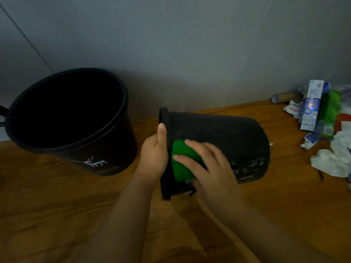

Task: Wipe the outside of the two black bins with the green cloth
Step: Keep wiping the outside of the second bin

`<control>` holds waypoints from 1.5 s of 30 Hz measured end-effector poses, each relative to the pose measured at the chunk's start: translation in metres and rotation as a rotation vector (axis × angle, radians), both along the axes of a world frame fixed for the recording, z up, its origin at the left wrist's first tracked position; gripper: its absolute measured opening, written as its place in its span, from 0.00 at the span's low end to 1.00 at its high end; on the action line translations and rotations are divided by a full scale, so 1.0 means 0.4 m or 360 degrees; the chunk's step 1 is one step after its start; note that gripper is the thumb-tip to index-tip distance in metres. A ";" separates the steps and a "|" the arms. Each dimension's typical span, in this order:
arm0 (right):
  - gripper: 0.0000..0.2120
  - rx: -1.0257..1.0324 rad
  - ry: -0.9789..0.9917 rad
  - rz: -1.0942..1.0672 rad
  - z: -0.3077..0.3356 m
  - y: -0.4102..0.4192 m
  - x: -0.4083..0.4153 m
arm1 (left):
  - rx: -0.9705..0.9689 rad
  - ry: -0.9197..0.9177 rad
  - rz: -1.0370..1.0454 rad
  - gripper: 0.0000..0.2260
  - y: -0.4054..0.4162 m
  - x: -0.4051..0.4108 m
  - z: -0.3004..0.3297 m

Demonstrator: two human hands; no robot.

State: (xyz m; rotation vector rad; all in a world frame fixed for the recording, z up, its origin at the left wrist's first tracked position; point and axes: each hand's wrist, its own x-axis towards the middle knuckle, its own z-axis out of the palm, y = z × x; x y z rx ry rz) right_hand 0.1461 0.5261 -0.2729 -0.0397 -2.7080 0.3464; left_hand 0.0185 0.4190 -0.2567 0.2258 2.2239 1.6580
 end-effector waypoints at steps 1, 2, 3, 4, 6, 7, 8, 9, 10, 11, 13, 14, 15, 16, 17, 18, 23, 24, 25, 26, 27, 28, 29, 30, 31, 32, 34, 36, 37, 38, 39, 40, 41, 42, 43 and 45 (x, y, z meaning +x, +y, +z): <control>0.27 -0.0041 0.0010 -0.0101 0.006 0.014 -0.005 | 0.0006 -0.0022 -0.0017 0.26 -0.001 -0.002 0.003; 0.27 -0.0119 0.0020 -0.0229 0.012 0.026 -0.005 | 0.0014 -0.0043 -0.0034 0.26 0.000 -0.004 0.005; 0.27 -0.0201 0.0025 -0.0352 0.017 0.034 -0.001 | 0.0017 -0.0058 -0.0038 0.26 0.001 -0.004 0.006; 0.26 -0.0254 0.0023 -0.0439 0.018 0.035 0.005 | 0.0018 -0.0069 -0.0027 0.27 0.002 -0.004 0.006; 0.26 -0.0256 0.0015 -0.0454 0.016 0.024 0.015 | 0.0016 -0.0074 0.0007 0.29 0.005 -0.005 0.000; 0.27 -0.0223 0.0015 -0.0377 0.012 0.015 0.019 | 0.0008 -0.0070 0.0019 0.30 0.006 -0.007 -0.004; 0.26 -0.0178 0.0014 -0.0271 0.009 0.008 0.022 | 0.0005 -0.0066 0.0026 0.30 0.007 -0.009 -0.005; 0.26 -0.0128 0.0007 -0.0170 0.007 0.005 0.021 | 0.0013 -0.0062 0.0026 0.30 0.007 -0.008 -0.004; 0.26 -0.0091 -0.0003 -0.0109 0.007 0.006 0.018 | 0.0030 -0.0063 0.0024 0.30 0.005 -0.006 -0.002; 0.27 -0.0083 -0.0013 -0.0098 0.008 0.009 0.013 | 0.0056 -0.0069 0.0020 0.29 0.002 -0.001 -0.003; 0.28 -0.0128 -0.0031 -0.0151 0.014 0.013 0.003 | 0.0124 -0.0061 0.0005 0.28 -0.012 0.023 -0.012; 0.28 -0.0146 -0.0039 -0.0169 0.018 0.015 -0.002 | 0.0141 -0.0030 0.0008 0.28 -0.019 0.041 -0.019; 0.28 -0.0153 -0.0048 -0.0171 0.024 0.016 -0.008 | 0.0130 0.0022 0.0018 0.28 -0.025 0.058 -0.028; 0.28 -0.0154 -0.0060 -0.0163 0.029 0.018 -0.014 | 0.0106 0.0088 0.0039 0.27 -0.029 0.073 -0.035; 0.28 -0.0160 -0.0072 -0.0153 0.033 0.019 -0.019 | 0.0086 0.0155 0.0066 0.26 -0.029 0.083 -0.042; 0.27 -0.0177 -0.0078 -0.0150 0.037 0.020 -0.023 | 0.0069 0.0218 0.0085 0.25 -0.027 0.088 -0.043; 0.24 -0.0337 -0.0055 -0.0232 0.044 0.016 -0.021 | -0.0009 0.0358 0.0095 0.28 -0.003 0.079 -0.023; 0.24 -0.0331 -0.0041 -0.0234 0.045 0.013 -0.015 | -0.0014 0.0347 0.0097 0.29 -0.001 0.077 -0.018; 0.24 -0.0311 -0.0032 -0.0222 0.045 0.009 -0.008 | -0.0016 0.0332 0.0089 0.30 0.000 0.075 -0.014; 0.24 -0.0274 -0.0030 -0.0186 0.044 0.001 0.001 | -0.0021 0.0319 0.0069 0.30 0.000 0.072 -0.011; 0.24 -0.0223 -0.0034 -0.0125 0.042 -0.008 0.009 | -0.0035 0.0309 0.0048 0.30 -0.001 0.068 -0.010; 0.24 -0.0169 -0.0037 -0.0057 0.041 -0.014 0.015 | -0.0049 0.0304 0.0040 0.30 -0.003 0.064 -0.010; 0.23 -0.0125 -0.0036 -0.0006 0.040 -0.017 0.017 | -0.0052 0.0299 0.0038 0.30 -0.004 0.060 -0.010; 0.23 -0.0095 -0.0036 0.0016 0.041 -0.014 0.015 | -0.0044 0.0288 0.0037 0.31 -0.004 0.057 -0.009; 0.22 -0.0069 -0.0038 0.0014 0.044 -0.008 0.010 | -0.0040 0.0276 0.0035 0.31 -0.003 0.054 -0.008; 0.22 -0.0044 -0.0043 -0.0003 0.047 -0.001 0.003 | -0.0038 0.0261 0.0029 0.30 -0.001 0.052 -0.006; 0.23 -0.0039 -0.0064 -0.0085 0.056 0.015 -0.008 | -0.0043 0.0227 0.0013 0.29 0.004 0.049 -0.003; 0.25 -0.0100 -0.0082 -0.0240 0.061 0.031 -0.014 | -0.0043 0.0202 0.0018 0.29 0.007 0.046 -0.006; 0.24 -0.0147 -0.0083 -0.0330 0.062 0.038 -0.014 | -0.0041 0.0189 0.0024 0.30 0.009 0.045 -0.009; 0.24 -0.0193 -0.0081 -0.0414 0.062 0.040 -0.012 | -0.0044 0.0178 0.0025 0.31 0.011 0.045 -0.009; 0.24 -0.0224 -0.0079 -0.0475 0.060 0.037 -0.008 | -0.0053 0.0171 0.0023 0.31 0.012 0.046 -0.008; 0.24 -0.0237 -0.0073 -0.0496 0.057 0.029 -0.002 | -0.0062 0.0164 0.0022 0.31 0.012 0.047 -0.006; 0.24 -0.0231 -0.0062 -0.0465 0.055 0.017 0.004 | -0.0072 0.0159 0.0013 0.31 0.013 0.048 -0.006; 0.24 -0.0205 -0.0053 -0.0381 0.051 0.004 0.008 | -0.0078 0.0159 -0.0006 0.30 0.012 0.047 -0.004; 0.25 -0.0162 -0.0051 -0.0262 0.048 -0.005 0.011 | -0.0076 0.0162 -0.0025 0.29 0.010 0.044 -0.003; 0.24 -0.0066 -0.0064 -0.0062 0.047 -0.003 0.004 | -0.0078 0.0168 -0.0053 0.27 0.008 0.037 0.003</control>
